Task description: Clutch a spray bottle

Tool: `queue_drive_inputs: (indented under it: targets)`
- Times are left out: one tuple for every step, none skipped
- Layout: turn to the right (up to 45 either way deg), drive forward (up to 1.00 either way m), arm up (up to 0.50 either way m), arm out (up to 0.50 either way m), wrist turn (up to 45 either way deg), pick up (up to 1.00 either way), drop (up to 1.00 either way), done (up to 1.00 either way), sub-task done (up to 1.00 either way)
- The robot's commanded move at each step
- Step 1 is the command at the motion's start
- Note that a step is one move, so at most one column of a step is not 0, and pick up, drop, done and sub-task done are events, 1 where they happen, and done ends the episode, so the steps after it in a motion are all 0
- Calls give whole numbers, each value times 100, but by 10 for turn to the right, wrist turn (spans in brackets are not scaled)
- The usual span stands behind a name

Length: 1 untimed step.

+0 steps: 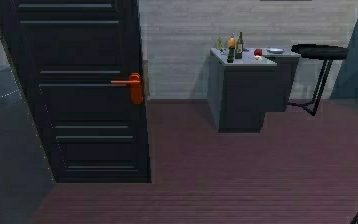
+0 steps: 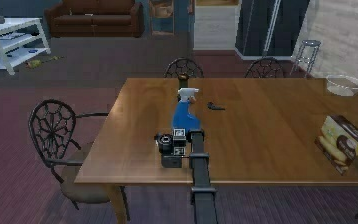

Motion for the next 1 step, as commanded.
queue_drive_inputs:
  targets:
    - [0, 0, 0, 0, 0, 0, 0, 100, 0]
